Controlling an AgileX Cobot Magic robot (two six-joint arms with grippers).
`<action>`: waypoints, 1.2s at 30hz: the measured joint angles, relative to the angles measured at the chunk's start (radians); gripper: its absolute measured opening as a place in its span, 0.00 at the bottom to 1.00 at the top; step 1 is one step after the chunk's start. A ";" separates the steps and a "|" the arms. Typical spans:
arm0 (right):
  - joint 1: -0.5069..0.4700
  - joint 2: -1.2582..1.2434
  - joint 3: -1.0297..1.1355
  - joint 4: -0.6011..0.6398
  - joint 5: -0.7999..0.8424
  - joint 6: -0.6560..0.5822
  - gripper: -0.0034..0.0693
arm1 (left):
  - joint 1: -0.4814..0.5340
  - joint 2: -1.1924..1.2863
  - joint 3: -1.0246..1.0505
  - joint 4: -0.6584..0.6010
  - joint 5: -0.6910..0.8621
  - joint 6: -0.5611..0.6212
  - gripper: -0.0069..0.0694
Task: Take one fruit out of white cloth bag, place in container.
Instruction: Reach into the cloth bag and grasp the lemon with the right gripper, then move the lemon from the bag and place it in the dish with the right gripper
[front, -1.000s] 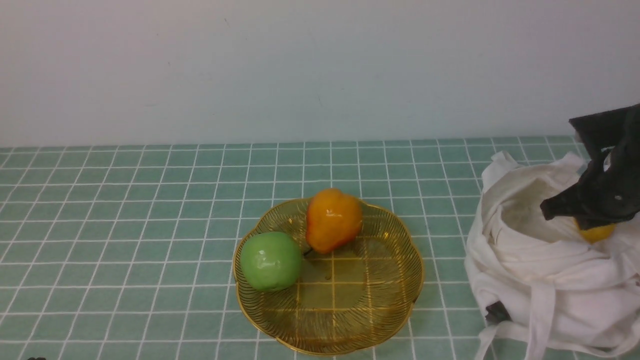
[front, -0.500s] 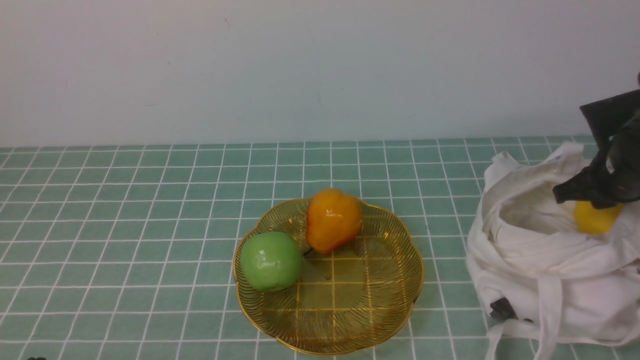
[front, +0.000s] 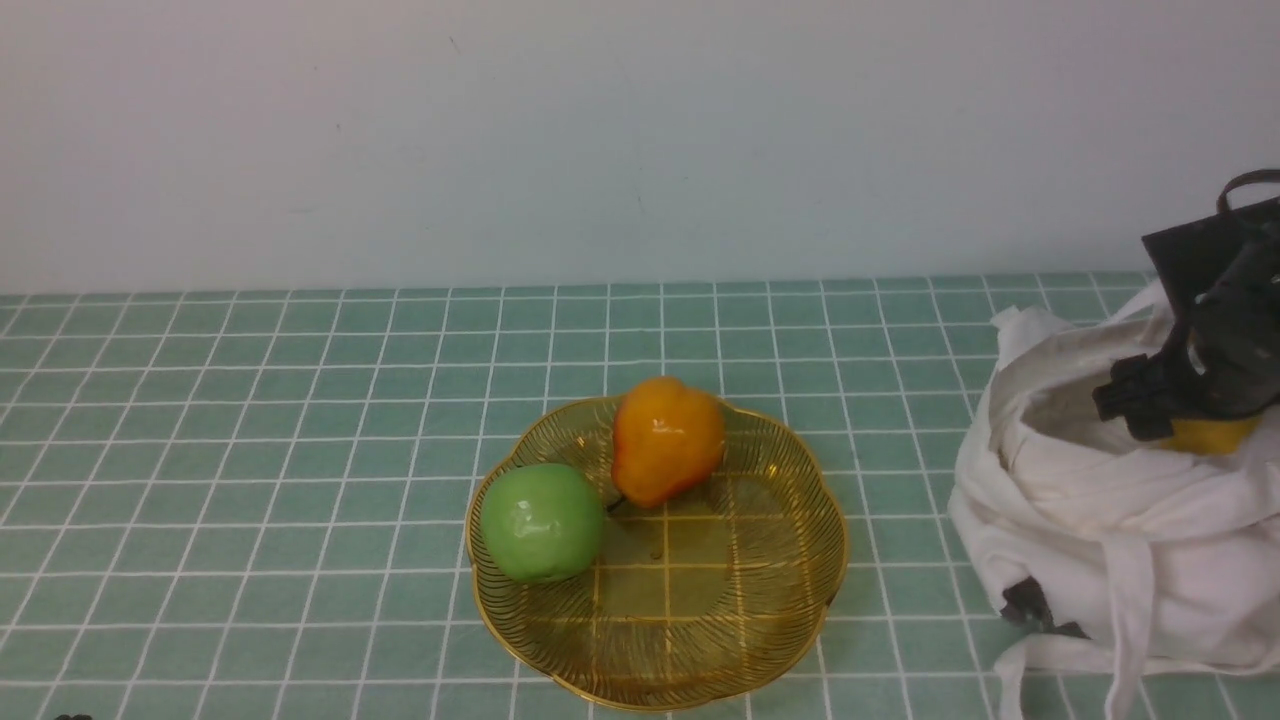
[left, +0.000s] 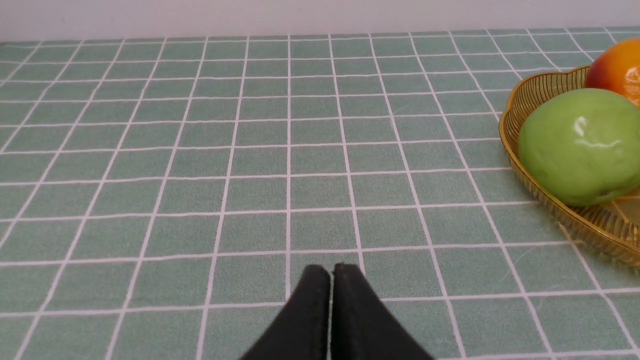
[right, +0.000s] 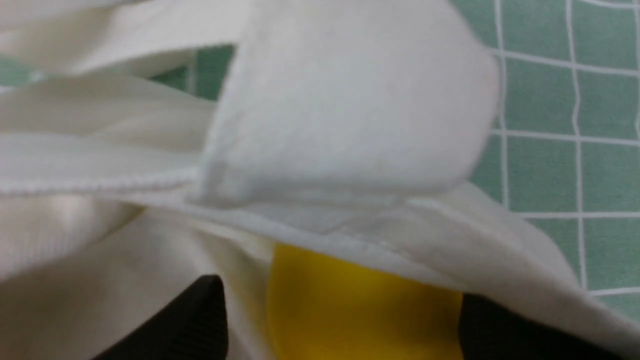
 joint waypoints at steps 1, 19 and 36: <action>0.000 0.004 0.000 -0.015 0.000 0.023 0.84 | 0.000 0.000 0.000 0.000 0.000 0.000 0.08; 0.034 0.004 -0.009 0.040 0.103 0.013 0.72 | 0.000 0.000 0.000 0.000 0.000 0.000 0.08; 0.086 -0.358 -0.003 0.925 0.182 -0.587 0.72 | 0.000 0.000 0.000 0.000 0.000 0.000 0.08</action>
